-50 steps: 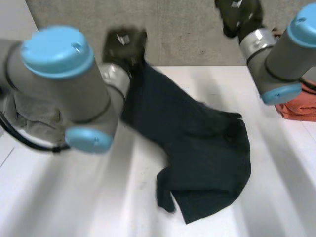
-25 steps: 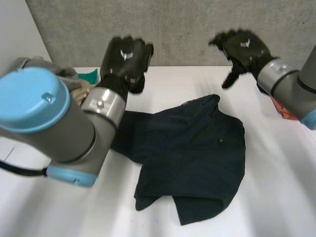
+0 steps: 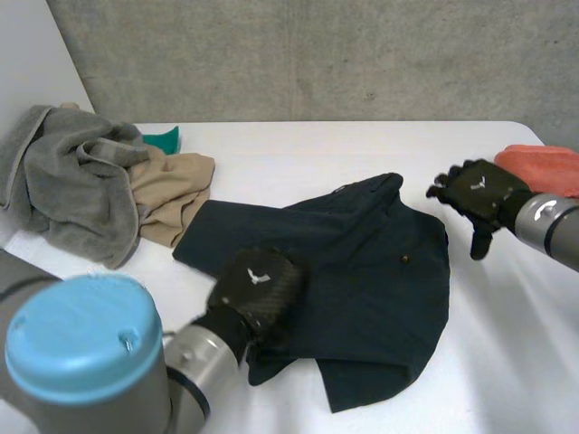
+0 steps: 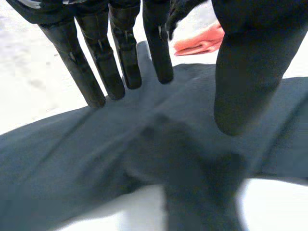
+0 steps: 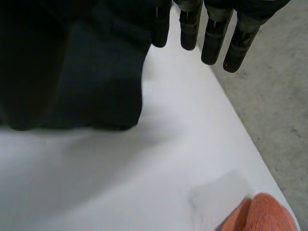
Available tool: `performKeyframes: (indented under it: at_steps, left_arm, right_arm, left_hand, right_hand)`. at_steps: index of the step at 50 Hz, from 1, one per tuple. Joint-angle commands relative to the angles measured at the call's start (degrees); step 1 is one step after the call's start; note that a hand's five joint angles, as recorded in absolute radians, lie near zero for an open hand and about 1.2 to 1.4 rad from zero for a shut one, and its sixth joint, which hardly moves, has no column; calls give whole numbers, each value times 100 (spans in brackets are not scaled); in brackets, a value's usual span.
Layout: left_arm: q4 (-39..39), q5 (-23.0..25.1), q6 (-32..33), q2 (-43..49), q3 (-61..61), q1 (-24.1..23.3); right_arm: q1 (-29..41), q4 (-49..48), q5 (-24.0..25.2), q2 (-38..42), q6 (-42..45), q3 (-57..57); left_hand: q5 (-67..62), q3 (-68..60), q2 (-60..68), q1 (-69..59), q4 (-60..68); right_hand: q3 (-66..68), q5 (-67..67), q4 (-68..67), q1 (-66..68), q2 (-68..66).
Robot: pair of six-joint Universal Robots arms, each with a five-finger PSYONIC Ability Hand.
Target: Fold the laundry.
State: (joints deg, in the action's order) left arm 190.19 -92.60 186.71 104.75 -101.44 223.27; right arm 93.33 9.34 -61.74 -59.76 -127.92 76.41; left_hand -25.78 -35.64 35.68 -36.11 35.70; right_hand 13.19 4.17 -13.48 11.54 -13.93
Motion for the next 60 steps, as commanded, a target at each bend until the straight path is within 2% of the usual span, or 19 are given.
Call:
performKeyframes:
  at_steps: [1, 5, 9, 12, 19, 23, 24, 26, 32, 40, 46, 49, 50, 52, 56, 60]
  left_arm:
    - [-79, 347, -30, 27, 45, -582]
    - [-70, 532, 5, 255, 142, -802]
    - [-96, 523, 32, 650, 352, -934]
    - [-131, 515, 32, 853, 485, -996]
    - [-368, 427, 23, 1372, 880, -978]
    - [-404, 322, 23, 1548, 1038, -961]
    - [-404, 252, 23, 1557, 1065, -961]
    - [-378, -3, 41, 1601, 1126, -961]
    - [-386, -513, 242, 1916, 1424, -978]
    - [-334, -540, 717, 2251, 1601, -987]
    - [-132, -540, 735, 2278, 1636, -969]
    - [-35, -540, 735, 2269, 1628, -961]
    - [-26, -540, 735, 2260, 1619, -961]
    - [-26, -540, 735, 2251, 1610, -969]
    - [-35, -558, 735, 2137, 1566, -978]
    - [-61, -558, 735, 1488, 1531, -943]
  right_arm:
    - [-297, -2, 442, 43, 882, 296]
    - [-359, -29, 855, 183, 901, 261]
    - [-324, -55, 1173, 526, 901, 164]
    - [-298, -73, 1243, 711, 945, 42]
    - [-280, -160, 1226, 1159, 945, -187]
    - [-263, -318, 1208, 1274, 901, -275]
    - [-245, -371, 1191, 1274, 857, -301]
    - [-201, -389, 1182, 1274, 822, -311]
    - [1, -380, 1085, 1186, 444, -223]
    - [36, -380, 997, 984, 330, -65]
    - [36, -371, 813, 888, -4, -56]
    - [36, -371, 769, 835, -109, -47]
    - [36, -371, 751, 835, -136, -47]
    - [45, -371, 690, 800, -163, -38]
    - [28, -302, 330, 624, -259, -3]
    - [1, 57, 75, 247, -268, 15]
  left_hand:
    - [-976, -990, 986, -943, 984]
    - [-1009, -1023, 1019, -977, 1017]
    - [-976, -990, 986, -943, 984]
    - [-775, -789, 785, -742, 783]
    - [553, 540, -544, 586, -546]
    - [992, 978, -982, 1025, -984]
    - [992, 978, -983, 1025, -984]
    - [992, 978, -983, 1025, -984]
    - [959, 945, -949, 992, -951]
    - [825, 811, -815, 857, -817]
    - [-552, -566, 562, -519, 560]
    - [-2266, -2280, 2276, -2234, 2274]
    - [-3503, -3517, 3513, -3470, 3511]
    - [-4418, -4432, 4428, -4386, 4426]
    - [-4422, -4436, 4432, -4389, 4430]
    - [-4422, -4436, 4432, -4389, 4430]
  right_hand:
    - [547, 448, -518, 712, -472]
    - [982, 884, -953, 1147, -908]
    - [1538, 1440, -1509, 1704, -1464]
    - [1942, 1844, -1914, 2108, -1868]
    - [2060, 1962, -2032, 2226, -1986]
    - [3670, 3571, -3641, 3835, -3595]
    - [5341, 5243, -5313, 5507, -5267]
    - [6675, 6577, -6647, 6841, -6601]
    - [6681, 6583, -6652, 6846, -6607]
    - [6681, 6583, -6652, 6846, -6607]
    - [6681, 6583, -6652, 6846, -6607]
    - [6681, 6583, -6652, 6846, -6607]
    - [6681, 6583, -6652, 6846, -6607]
    - [6681, 6583, -6652, 6846, -6607]
    - [6681, 6583, -6652, 6846, -6607]
    - [6681, 6583, -6652, 6846, -6607]
